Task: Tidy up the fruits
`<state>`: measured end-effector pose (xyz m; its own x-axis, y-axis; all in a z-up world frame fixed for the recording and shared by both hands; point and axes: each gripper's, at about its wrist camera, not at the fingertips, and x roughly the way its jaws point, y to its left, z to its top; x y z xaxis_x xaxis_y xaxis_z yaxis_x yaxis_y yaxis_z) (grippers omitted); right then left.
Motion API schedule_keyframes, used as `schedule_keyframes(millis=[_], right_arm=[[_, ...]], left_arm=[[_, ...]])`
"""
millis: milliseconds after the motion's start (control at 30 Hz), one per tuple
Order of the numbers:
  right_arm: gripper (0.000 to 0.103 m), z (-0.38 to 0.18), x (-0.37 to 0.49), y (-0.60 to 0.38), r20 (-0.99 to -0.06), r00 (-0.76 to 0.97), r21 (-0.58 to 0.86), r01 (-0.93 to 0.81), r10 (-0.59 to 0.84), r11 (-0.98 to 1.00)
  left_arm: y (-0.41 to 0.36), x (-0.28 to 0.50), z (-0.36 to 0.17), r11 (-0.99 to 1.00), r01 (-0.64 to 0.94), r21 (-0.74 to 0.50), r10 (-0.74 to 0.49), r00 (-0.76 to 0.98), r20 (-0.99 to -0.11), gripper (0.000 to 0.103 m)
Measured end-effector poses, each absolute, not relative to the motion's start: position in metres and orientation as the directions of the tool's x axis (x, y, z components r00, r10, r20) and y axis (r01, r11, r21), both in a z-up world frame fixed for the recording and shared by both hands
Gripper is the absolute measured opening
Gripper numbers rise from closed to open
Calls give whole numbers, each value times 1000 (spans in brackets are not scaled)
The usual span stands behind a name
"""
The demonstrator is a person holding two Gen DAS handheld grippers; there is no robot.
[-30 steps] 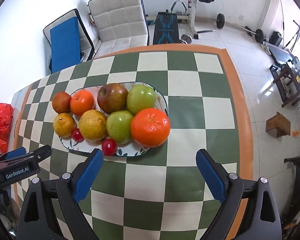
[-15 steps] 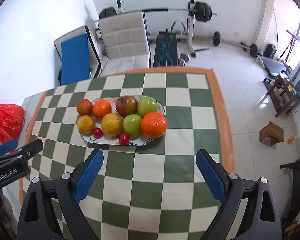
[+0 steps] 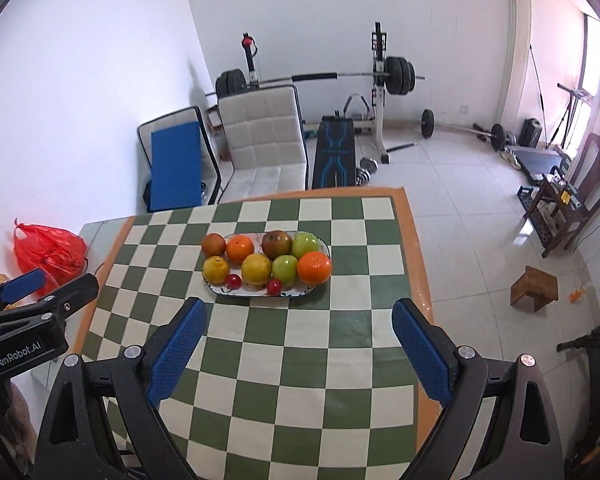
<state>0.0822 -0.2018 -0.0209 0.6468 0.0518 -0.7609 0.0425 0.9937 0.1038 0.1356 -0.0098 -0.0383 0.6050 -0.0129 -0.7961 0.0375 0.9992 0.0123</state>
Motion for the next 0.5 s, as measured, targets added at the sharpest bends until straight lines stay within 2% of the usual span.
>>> schedule_keyframes(millis=[500], right_arm=[[96,29,34,-212,-726,684,132,38,71,990]], left_arm=[[-19,106,-16,998,62,-21,-55,629,-775,95]])
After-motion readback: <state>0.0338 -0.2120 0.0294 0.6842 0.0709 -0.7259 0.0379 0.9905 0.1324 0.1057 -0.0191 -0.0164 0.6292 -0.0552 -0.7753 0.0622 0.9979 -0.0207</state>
